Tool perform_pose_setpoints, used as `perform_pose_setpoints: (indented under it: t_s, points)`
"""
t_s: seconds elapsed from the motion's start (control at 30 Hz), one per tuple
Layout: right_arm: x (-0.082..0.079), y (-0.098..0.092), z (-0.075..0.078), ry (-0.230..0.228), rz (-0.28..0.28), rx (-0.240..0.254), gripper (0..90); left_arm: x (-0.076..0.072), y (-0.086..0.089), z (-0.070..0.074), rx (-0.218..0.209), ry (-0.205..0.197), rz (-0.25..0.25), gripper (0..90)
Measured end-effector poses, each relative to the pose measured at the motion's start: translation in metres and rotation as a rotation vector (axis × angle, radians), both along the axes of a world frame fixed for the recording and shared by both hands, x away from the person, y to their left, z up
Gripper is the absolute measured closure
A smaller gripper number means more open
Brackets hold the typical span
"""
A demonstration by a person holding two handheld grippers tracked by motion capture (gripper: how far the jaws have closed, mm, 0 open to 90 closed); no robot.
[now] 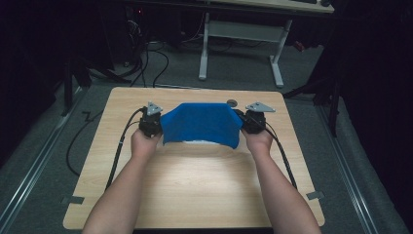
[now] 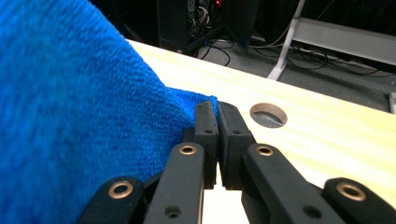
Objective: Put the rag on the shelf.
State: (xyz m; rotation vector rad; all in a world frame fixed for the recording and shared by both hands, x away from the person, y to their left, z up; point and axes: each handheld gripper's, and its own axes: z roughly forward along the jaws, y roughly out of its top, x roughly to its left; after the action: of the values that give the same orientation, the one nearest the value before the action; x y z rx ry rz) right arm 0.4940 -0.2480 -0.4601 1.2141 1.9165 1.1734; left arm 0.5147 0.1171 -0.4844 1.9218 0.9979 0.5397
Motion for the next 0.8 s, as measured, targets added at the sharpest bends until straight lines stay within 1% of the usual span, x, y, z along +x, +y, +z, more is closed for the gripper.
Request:
perform_pose_setpoints:
  t_s: [0.03, 0.13, 0.23, 0.3, 0.37, 0.47, 0.53, 0.67, 0.7, 0.8]
  points:
    - [-0.001, -0.001, -0.003, 0.008, -0.004, -0.002, 87.9, 0.0, 0.0, -0.002, 0.004, 0.009, -0.002, 87.8]
    - [-0.002, -0.002, -0.011, 0.031, -0.007, -0.005, 87.9, -0.002, -0.002, -0.008, 0.007, 0.014, -0.007, 87.8]
    - [-0.003, -0.003, -0.016, 0.042, -0.006, -0.008, 87.8, -0.004, -0.001, -0.011, 0.004, 0.021, -0.009, 87.8]
    - [-0.003, -0.004, -0.019, 0.039, -0.009, -0.005, 87.8, -0.005, 0.0, -0.014, 0.001, 0.023, -0.009, 87.8]
    - [-0.003, -0.006, -0.023, 0.049, -0.01, -0.005, 87.7, -0.006, 0.0, -0.015, 0.001, 0.032, -0.011, 87.6]
    - [-0.003, -0.006, -0.027, 0.061, -0.01, -0.005, 87.7, -0.007, 0.0, -0.017, -0.005, 0.03, -0.01, 87.5]
    - [-0.004, -0.006, -0.028, 0.062, -0.011, -0.006, 87.4, -0.008, 0.0, -0.018, -0.006, 0.031, -0.013, 87.3]
    - [-0.005, -0.005, -0.027, 0.062, -0.012, -0.002, 82.8, -0.009, 0.002, -0.017, -0.018, 0.031, 0.004, 85.2]
    - [-0.005, -0.006, -0.026, 0.059, -0.013, -0.004, 80.8, -0.009, 0.003, -0.017, -0.021, 0.034, 0.006, 84.1]
    - [-0.006, -0.007, -0.025, 0.062, -0.011, -0.001, 78.6, -0.009, 0.005, -0.016, -0.031, 0.051, 0.002, 81.6]
